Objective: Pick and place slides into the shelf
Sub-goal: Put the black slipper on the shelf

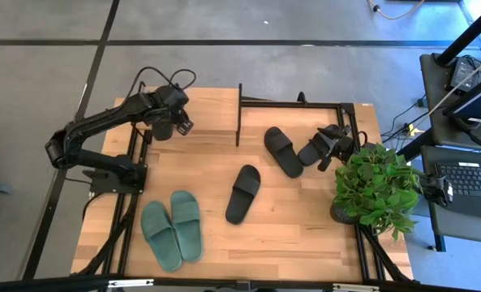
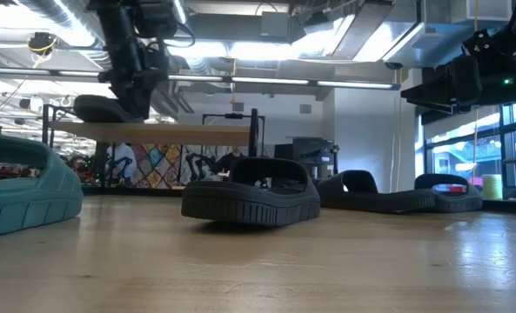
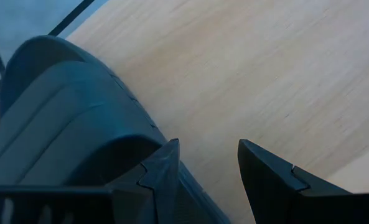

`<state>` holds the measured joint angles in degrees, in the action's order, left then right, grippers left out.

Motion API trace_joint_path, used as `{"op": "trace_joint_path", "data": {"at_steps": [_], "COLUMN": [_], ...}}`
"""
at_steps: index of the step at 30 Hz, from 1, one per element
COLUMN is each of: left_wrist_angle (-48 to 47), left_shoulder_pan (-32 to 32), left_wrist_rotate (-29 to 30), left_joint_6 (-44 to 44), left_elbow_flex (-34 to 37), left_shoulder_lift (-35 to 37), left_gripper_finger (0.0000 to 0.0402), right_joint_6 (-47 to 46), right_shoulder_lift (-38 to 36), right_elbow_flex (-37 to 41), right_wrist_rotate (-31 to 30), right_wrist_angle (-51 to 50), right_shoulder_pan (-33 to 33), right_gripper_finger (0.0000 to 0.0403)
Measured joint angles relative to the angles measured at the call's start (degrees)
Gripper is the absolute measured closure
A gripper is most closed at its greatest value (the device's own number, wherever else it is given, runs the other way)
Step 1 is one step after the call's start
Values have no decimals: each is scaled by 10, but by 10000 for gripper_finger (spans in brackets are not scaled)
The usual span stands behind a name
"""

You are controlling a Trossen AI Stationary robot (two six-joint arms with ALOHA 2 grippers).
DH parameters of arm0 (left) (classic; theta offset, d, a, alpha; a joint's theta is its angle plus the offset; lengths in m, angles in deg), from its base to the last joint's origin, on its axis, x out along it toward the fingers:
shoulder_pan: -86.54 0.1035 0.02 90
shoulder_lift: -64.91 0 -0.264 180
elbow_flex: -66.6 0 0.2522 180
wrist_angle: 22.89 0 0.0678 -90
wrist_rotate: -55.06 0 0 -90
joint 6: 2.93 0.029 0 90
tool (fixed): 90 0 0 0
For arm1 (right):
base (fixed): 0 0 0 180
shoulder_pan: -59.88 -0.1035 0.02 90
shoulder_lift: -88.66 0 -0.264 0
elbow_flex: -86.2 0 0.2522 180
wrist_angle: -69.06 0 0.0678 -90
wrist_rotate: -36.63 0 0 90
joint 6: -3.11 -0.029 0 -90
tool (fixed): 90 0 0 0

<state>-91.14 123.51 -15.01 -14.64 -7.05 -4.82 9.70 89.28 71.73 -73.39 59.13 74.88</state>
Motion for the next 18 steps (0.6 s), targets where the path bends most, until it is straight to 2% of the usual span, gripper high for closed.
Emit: {"op": "trace_joint_path", "data": {"at_steps": [12, 18], "left_wrist_angle": [-11, -40], "left_shoulder_pan": [0, 2], "left_wrist_rotate": [7, 41], "left_joint_6": [18, 18], "left_elbow_flex": [0, 0], "left_shoulder_lift": [0, 0], "left_gripper_finger": [246, 246], "right_joint_6": [0, 0], "right_shoulder_lift": [0, 0], "right_elbow_flex": [0, 0], "right_wrist_rotate": [0, 0], "right_wrist_angle": [0, 0], "right_shoulder_pan": [0, 0], "right_gripper_finger": [146, 146]}}
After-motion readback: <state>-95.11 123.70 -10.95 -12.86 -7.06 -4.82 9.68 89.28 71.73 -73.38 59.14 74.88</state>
